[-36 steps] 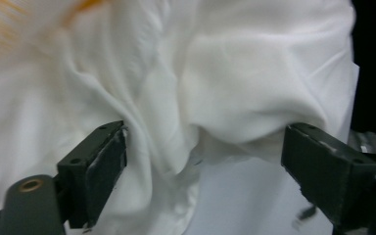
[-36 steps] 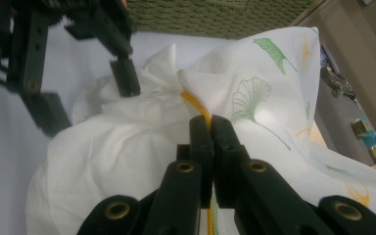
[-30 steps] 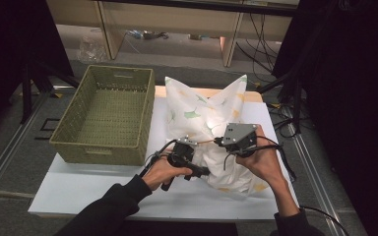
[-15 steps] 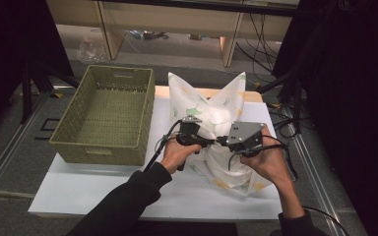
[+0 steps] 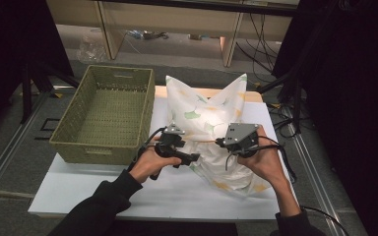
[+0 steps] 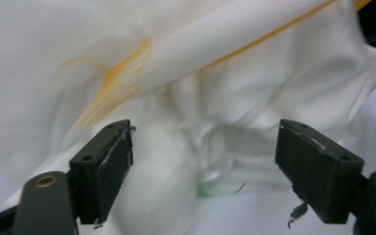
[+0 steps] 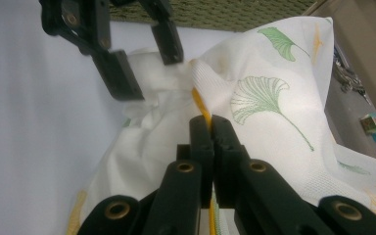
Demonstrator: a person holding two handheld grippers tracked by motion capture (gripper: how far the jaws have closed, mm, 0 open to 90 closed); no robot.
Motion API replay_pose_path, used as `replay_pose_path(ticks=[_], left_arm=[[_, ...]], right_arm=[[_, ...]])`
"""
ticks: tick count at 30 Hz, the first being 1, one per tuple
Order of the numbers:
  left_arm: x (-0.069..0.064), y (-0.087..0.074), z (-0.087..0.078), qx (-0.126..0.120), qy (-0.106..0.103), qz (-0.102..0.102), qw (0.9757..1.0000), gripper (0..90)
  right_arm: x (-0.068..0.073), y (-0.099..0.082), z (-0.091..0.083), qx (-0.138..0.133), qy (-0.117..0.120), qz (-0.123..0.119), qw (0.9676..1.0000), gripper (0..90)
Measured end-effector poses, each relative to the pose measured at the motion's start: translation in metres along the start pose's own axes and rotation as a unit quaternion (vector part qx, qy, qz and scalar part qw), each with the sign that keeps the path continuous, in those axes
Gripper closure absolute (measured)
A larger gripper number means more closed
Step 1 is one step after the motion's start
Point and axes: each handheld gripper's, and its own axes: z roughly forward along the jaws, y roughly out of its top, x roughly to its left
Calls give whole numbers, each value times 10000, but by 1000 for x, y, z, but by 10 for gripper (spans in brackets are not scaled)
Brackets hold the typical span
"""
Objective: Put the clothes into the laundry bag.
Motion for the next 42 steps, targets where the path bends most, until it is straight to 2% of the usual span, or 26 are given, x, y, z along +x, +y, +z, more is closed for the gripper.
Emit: replay_pose_path(ticks=[2, 3, 4, 5, 6, 7, 8, 9, 10, 12, 14, 16, 17, 19, 22, 24, 26, 27, 28, 29, 31, 32, 33, 37, 39, 42], left_arm=[[4, -6, 2, 235, 327, 88, 9992, 181], [6, -8, 5, 370, 488, 224, 9979, 181], [7, -11, 11, 391, 573, 246, 9973, 185], [8, -13, 18, 500, 624, 383, 9961, 194], [10, -14, 24, 679, 555, 494, 9949, 210], [11, -15, 32, 674, 436, 359, 9961, 227], [10, -15, 38, 630, 219, 152, 9977, 269], [7, -14, 43, 612, -87, -22, 9981, 371], [2, -12, 45, 478, -361, -55, 9982, 476], [-12, -6, 46, 312, -569, 207, 9977, 687], [-21, 1, 44, 146, -753, 342, 9965, 790], [-25, 8, 46, -74, -902, 172, 9957, 831], [-26, 11, 48, -107, -934, 132, 9955, 839], [-25, 17, 50, -179, -817, 155, 9964, 856], [-21, 27, 56, -414, -802, -205, 9957, 878], [-17, 36, 62, -553, -689, -201, 9959, 881], [-10, 44, 67, -584, -443, 33, 9973, 882], [-5, 45, 71, -580, -412, -127, 9974, 882], [0, 44, 74, -564, -503, -382, 9964, 880], [2, 43, 75, -473, -604, -415, 9962, 868], [1, 40, 73, -330, -634, -176, 9973, 798], [0, 38, 70, -241, -679, -11, 9974, 739], [-1, 35, 66, -168, -653, 148, 9976, 669], [-9, 22, 42, 141, -704, 303, 9970, 346], [-9, 15, 33, 276, -683, 461, 9962, 232], [-10, 4, 28, 272, -587, 234, 9976, 171]], right_arm=[[0, 1, 0, 29, -23, -47, 10000, 900], [0, 1, 0, 27, -21, -40, 10000, 900], [0, 1, 0, 31, -14, -39, 10000, 900], [1, 1, 0, 4, 39, 15, 10000, 899], [0, 1, 1, -16, 16, -5, 10000, 899], [0, 1, 1, -10, 27, -17, 10000, 900], [1, 1, 2, -2, 38, -27, 10000, 900], [0, 1, 3, -4, 7, -169, 9999, 900], [0, 0, 3, 86, 10, -139, 9999, 899], [1, 0, 5, 31, 59, -34, 10000, 900], [-1, -1, 5, 94, 34, -132, 9999, 900], [-1, -2, 6, 89, 33, -137, 9999, 900], [-1, -1, 5, 102, 5, -152, 9998, 900], [-1, -1, 3, 82, 24, -69, 9999, 900], [-2, -2, 1, 14, 65, -92, 9999, 900], [-2, -1, -1, -5, 42, -153, 9999, 900], [-1, 0, -2, 44, 119, -96, 9999, 900], [0, 0, -2, 39, 111, -92, 9999, 900], [-1, 0, 0, 3, 97, -209, 9997, 900], [-1, 0, 1, -6, 153, -175, 9997, 900], [-4, -1, 4, 39, 100, -416, 9991, 900], [-2, -3, 4, 41, 126, -292, 9995, 900], [-3, -3, 4, 29, 82, -311, 9995, 900], [-3, -4, 4, 4, 86, -85, 9999, 900], [-4, -4, 4, 20, 73, -155, 9999, 899], [-3, -3, 4, 105, 40, -64, 9999, 900]])
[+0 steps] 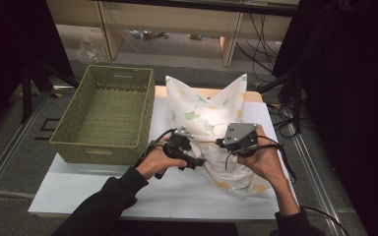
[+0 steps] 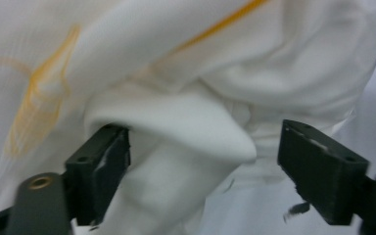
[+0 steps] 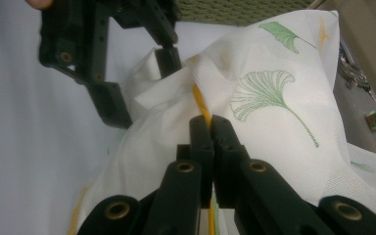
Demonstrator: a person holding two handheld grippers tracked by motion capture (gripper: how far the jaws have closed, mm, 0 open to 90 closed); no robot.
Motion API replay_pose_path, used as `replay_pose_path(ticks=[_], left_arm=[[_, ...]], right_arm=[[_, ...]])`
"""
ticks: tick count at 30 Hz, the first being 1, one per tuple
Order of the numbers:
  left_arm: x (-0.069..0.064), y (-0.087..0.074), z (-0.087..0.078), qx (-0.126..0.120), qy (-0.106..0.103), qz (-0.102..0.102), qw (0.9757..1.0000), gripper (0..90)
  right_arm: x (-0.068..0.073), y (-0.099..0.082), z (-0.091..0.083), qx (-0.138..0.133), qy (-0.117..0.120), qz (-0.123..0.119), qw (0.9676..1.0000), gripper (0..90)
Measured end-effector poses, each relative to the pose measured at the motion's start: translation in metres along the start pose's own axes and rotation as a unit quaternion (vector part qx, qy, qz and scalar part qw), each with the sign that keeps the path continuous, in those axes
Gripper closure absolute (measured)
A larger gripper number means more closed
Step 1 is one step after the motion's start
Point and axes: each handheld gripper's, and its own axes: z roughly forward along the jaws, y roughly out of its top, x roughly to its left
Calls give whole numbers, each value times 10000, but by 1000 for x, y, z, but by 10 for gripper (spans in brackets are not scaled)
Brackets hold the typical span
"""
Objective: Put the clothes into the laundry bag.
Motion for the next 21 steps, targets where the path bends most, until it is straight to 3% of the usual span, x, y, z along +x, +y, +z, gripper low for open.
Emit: replay_pose_path(ticks=[2, 3, 5, 6, 9, 11, 12, 13, 14, 17, 18, 19, 21], left_arm=[[-3, -4, 4, 15, 45, -1, 10000, 171], [-5, -4, 8, 11, 4, -106, 9999, 184], [-8, -3, 14, 2, -227, -364, 9991, 180], [-9, -2, 17, -34, -301, -391, 9988, 163], [-11, 1, 25, 139, -67, -11, 9999, 169], [-14, 3, 34, -30, -162, -362, 9992, 183], [-13, 4, 35, -50, -203, -249, 9995, 200], [-10, 6, 36, 66, -116, -99, 9999, 298], [-10, 8, 37, 67, -98, -120, 9999, 462], [-6, 16, 41, -116, 5, -49, 9999, 704], [-3, 18, 41, -164, -36, -116, 9998, 774], [-2, 19, 45, -411, -12, -362, 9985, 810], [-2, 23, 47, -543, 129, -296, 9980, 827]], right_arm=[[1, 1, 1, -1, -4, 37, 10000, 900], [1, 1, 1, 9, -36, 3, 10000, 899], [1, 1, 2, 29, 15, 18, 10000, 900], [1, 0, 4, 60, 46, -35, 10000, 899], [3, 1, 9, 55, 127, -44, 9999, 899], [5, 1, 9, 84, 160, -13, 9998, 899], [5, 1, 9, 80, 142, -36, 9999, 899], [5, 1, 9, 86, 141, -36, 9999, 899], [5, 1, 9, 77, 137, -37, 9999, 899], [6, 1, 9, 76, 167, -7, 9998, 899], [5, 1, 10, 26, 207, -160, 9997, 900], [4, 1, 10, 10, 186, -201, 9996, 900], [4, 1, 7, -21, 309, -117, 9995, 900]])
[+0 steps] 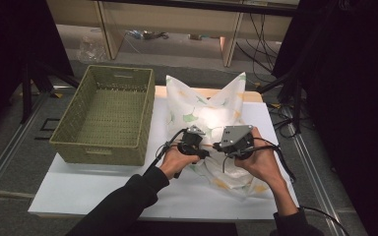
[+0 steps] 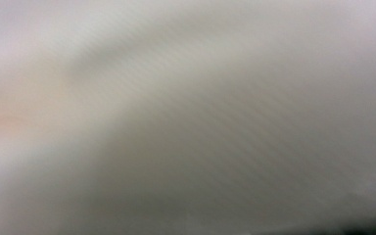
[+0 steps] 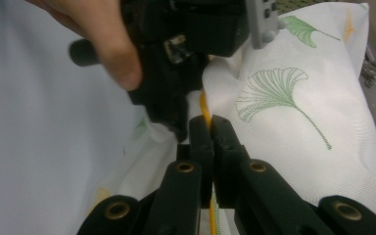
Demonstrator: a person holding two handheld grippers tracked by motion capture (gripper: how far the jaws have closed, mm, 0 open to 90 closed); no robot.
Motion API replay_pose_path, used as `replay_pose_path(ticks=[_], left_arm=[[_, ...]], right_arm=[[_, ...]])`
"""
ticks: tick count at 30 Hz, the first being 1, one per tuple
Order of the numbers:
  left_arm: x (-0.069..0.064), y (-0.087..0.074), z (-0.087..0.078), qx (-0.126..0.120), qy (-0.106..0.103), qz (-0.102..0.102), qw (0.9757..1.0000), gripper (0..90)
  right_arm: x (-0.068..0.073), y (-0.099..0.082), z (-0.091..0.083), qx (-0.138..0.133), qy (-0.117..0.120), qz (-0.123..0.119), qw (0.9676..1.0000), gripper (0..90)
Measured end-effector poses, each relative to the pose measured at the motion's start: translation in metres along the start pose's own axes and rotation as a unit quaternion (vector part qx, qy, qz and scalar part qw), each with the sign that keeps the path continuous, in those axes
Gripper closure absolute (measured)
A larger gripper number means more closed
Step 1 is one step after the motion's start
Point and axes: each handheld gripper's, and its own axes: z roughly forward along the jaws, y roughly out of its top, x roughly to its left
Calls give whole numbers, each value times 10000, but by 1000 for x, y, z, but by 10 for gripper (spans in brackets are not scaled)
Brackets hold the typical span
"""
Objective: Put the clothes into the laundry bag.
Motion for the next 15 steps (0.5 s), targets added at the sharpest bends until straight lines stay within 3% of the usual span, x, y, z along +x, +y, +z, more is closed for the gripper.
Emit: replay_pose_path(ticks=[1, 2, 5, 6, 7, 11, 13, 15], left_arm=[[0, 3, 1, -76, 45, 68, 9999, 829], [0, 8, 1, -130, 84, 148, 9998, 830], [0, 23, 0, -472, 168, 48, 9987, 831], [2, 25, 2, -513, 141, 97, 9985, 831], [4, 26, 7, -477, 176, 146, 9986, 830], [14, 17, 20, -374, 245, -149, 9989, 817], [16, 13, 21, -335, 270, -109, 9990, 795], [16, 11, 14, -264, 248, -213, 9991, 738]], right_arm=[[1, -1, -2, 19, -30, 148, 9999, 900], [0, -2, -3, 8, -17, 144, 9999, 900], [-6, -5, -6, -92, -39, 87, 9999, 900], [-6, -5, -7, -94, -64, 113, 9999, 900], [-6, -6, -8, -135, -78, 127, 9998, 900], [-7, -10, -6, -44, -32, 250, 9997, 900], [-6, -11, -2, 8, 24, 232, 9997, 900], [-7, -11, 3, 65, 16, 144, 9999, 900]])
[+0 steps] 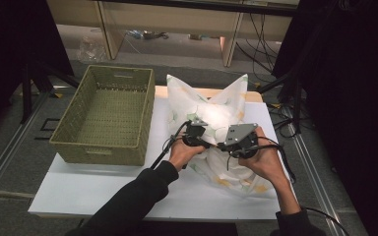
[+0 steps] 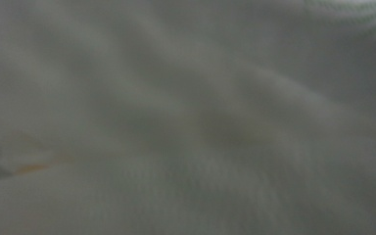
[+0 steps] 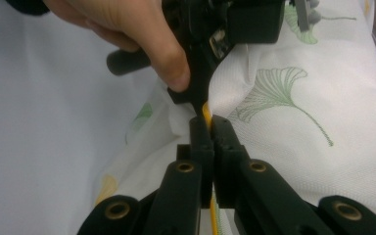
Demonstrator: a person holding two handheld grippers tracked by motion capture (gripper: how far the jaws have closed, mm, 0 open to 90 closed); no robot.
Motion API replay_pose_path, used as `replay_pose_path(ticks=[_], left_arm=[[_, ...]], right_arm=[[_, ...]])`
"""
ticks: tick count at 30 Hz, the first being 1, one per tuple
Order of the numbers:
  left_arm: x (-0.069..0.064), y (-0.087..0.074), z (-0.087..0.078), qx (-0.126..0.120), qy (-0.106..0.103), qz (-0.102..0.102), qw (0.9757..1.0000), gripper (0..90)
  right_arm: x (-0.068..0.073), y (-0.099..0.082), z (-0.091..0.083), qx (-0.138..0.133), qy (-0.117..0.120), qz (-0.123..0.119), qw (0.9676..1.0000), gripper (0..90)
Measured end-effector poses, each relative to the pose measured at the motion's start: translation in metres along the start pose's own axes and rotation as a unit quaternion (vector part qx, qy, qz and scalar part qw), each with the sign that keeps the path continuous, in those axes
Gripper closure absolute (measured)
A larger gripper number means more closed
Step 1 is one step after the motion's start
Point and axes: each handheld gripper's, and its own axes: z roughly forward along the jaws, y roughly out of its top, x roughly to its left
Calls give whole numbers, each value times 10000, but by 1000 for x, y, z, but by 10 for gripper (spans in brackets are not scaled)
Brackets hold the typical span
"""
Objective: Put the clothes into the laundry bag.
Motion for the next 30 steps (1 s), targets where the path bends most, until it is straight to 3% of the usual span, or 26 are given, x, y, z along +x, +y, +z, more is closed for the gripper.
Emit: replay_pose_path(ticks=[4, 6, 9, 10, 15, 19, 21, 22, 24, 25, 26, 27, 28, 30], left_arm=[[-7, -6, -23, 186, 38, 211, 9996, 547], [-8, -12, -38, 169, 24, 13, 9999, 439], [-5, -19, -55, 144, 179, 42, 9997, 334], [-4, -22, -61, 64, 321, 1, 9995, 317], [7, -33, -75, 136, 741, 31, 9972, 252], [15, -37, -70, 306, 825, 69, 9961, 237], [21, -40, -61, 503, 957, 189, 9940, 225], [23, -41, -57, 556, 979, 124, 9936, 230], [24, -45, -49, 684, 820, -73, 9943, 293], [23, -46, -46, 760, 787, -62, 9940, 327], [21, -47, -44, 832, 720, -24, 9939, 419], [21, -47, -44, 977, 716, -34, 9926, 451], [21, -48, -41, 937, 671, -261, 9930, 430], [22, -48, -38, 911, 596, -293, 9936, 483]], right_arm=[[2, 1, -1, -7, 13, 108, 9999, 900], [-1, 0, -2, -31, -86, 44, 9999, 900], [0, 1, -4, -56, -90, 65, 9999, 899], [0, 1, -4, -49, -78, 68, 9999, 900], [1, 3, -3, -33, -71, 45, 10000, 899], [1, 3, -3, -37, -62, 55, 10000, 899], [1, 3, -3, -32, -61, 60, 10000, 899], [2, 3, -2, -28, -42, 84, 10000, 899], [1, 3, -3, -18, -58, 26, 10000, 899], [1, 3, -3, -27, -47, 37, 10000, 899], [2, 3, -3, -50, -23, 94, 9999, 899], [2, 2, -3, -51, -29, 105, 9999, 899], [0, 2, -3, -20, -52, -4, 10000, 899], [0, 2, -2, -26, -34, -6, 10000, 899]])
